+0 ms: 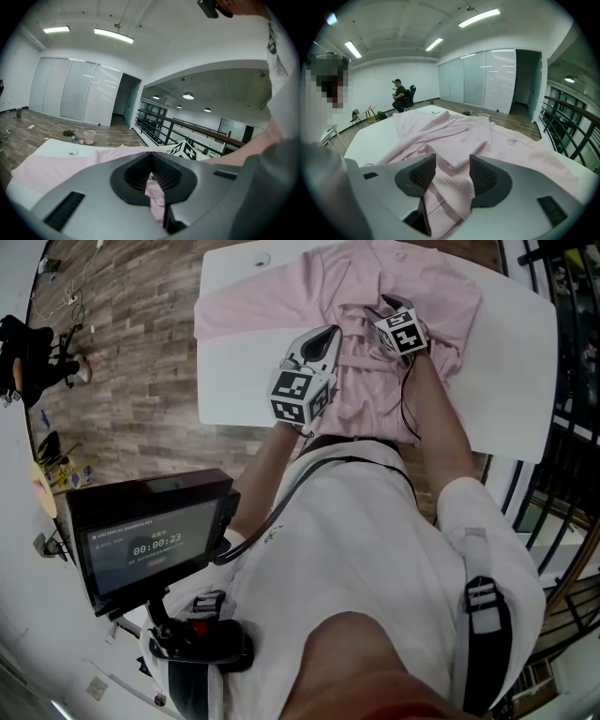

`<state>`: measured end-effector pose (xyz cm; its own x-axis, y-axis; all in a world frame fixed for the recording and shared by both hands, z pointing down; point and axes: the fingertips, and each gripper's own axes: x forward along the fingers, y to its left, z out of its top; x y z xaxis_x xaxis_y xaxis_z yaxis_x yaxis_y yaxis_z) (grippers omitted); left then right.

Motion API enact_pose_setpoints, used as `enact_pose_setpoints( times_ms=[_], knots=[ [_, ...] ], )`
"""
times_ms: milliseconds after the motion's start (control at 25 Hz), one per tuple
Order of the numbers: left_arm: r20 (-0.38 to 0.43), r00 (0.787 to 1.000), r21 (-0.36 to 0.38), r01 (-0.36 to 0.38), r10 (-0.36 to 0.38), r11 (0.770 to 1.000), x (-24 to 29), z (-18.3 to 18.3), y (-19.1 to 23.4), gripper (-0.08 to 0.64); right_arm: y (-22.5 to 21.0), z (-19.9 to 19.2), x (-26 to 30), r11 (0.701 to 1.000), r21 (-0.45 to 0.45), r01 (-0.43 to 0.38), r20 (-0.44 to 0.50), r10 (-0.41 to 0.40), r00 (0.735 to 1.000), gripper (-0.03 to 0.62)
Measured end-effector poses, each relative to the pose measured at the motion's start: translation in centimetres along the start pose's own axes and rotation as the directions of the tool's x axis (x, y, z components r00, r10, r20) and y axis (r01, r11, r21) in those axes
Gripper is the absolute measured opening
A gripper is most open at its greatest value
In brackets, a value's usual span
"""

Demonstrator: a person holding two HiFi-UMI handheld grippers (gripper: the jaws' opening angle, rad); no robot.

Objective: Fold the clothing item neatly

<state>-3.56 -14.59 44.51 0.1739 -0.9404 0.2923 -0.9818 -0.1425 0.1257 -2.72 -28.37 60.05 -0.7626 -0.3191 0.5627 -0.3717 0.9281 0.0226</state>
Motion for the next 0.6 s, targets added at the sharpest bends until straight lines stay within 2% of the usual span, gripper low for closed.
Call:
enact_pose_setpoints(
  times_ms=[120, 440, 520, 600],
  knots=[
    [-0.002, 1.0, -0.009, 0.003, -0.003, 1.0, 0.02, 0.06, -0.26, 0.002, -0.56, -0.91, -0.12, 1.0, 0.01, 0.016, -0.027, -0.015, 1.0, 0.213],
    [-0.002, 1.0, -0.014, -0.01, 0.01, 1.0, -0.15, -0.21, 0.09, 0.002, -0.08, -1.0, 0.43, 1.0, 0.027, -0.011, -0.045, 0.013, 0.999, 0.205],
    [-0.004, 1.0, -0.02, -0.015, 0.015, 1.0, -0.14, -0.28, 0.15, 0.002, -0.24, -1.13, 0.53, 1.0, 0.024, -0.003, -0.056, 0.004, 0.998, 0.121],
    [-0.006, 1.0, -0.024, -0.019, 0.019, 1.0, -0.18, -0.37, 0.23, 0.002, -0.43, -1.33, 0.64, 1.0, 0.025, 0.003, -0.069, -0.001, 0.998, 0.095]
  ],
)
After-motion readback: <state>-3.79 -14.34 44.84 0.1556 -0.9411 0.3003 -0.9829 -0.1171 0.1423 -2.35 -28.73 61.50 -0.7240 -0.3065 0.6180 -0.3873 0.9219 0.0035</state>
